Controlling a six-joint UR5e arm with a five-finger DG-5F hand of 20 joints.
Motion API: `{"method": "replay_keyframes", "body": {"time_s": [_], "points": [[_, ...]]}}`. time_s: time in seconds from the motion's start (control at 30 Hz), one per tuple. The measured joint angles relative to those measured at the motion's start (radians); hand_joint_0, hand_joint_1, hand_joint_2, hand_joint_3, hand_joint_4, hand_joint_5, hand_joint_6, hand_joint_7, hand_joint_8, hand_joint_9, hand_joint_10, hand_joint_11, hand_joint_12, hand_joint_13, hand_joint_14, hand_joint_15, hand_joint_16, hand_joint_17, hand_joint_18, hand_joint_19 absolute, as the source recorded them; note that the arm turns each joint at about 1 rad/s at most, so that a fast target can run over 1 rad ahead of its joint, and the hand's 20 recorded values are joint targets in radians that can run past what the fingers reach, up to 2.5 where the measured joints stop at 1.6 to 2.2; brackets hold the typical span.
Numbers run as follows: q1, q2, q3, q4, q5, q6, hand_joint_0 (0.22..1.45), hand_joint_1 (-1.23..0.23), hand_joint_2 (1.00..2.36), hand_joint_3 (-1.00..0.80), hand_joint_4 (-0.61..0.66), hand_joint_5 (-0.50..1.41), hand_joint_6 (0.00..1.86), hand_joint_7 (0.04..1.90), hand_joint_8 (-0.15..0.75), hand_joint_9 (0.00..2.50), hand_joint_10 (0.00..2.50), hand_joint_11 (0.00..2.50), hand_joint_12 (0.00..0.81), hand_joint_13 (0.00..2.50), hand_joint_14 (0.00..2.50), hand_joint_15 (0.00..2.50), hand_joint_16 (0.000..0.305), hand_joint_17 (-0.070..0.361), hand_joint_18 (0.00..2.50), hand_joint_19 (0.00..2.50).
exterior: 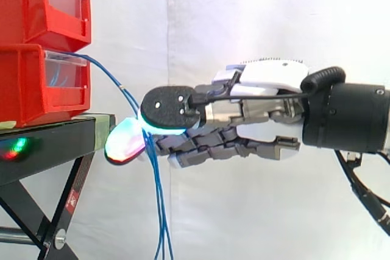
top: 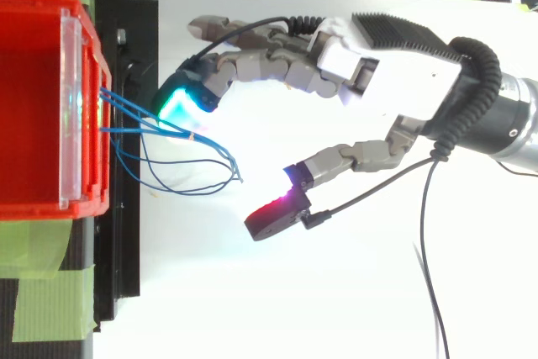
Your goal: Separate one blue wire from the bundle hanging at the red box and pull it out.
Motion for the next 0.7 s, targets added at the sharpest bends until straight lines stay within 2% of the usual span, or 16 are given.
{"method": "replay_keyframes", "body": {"time_s": [0.23,0.47,0.7], "points": [[-0.001,-0.018,0.015,0.029,0.001,0.03,0.53,-0.6,1.0,-0.5,0.29,-0.2,0.5,0.76,0.316,0.4,0.01,0.28,0.362,0.13,0.01,0.15,0.056,0.127,0.02,0.36],[-0.006,-0.02,0.044,0.011,0.005,0.106,0.54,-0.6,1.0,-0.5,0.31,-0.19,0.5,0.82,0.316,0.42,0.01,0.28,0.361,0.15,0.0,0.16,0.056,0.125,0.05,0.36],[-0.007,-0.02,0.052,-0.005,0.005,0.164,0.55,-0.61,1.0,-0.5,0.33,-0.17,0.5,0.91,0.318,0.44,0.01,0.31,0.361,0.16,0.01,0.17,0.055,0.123,0.06,0.37]]}}
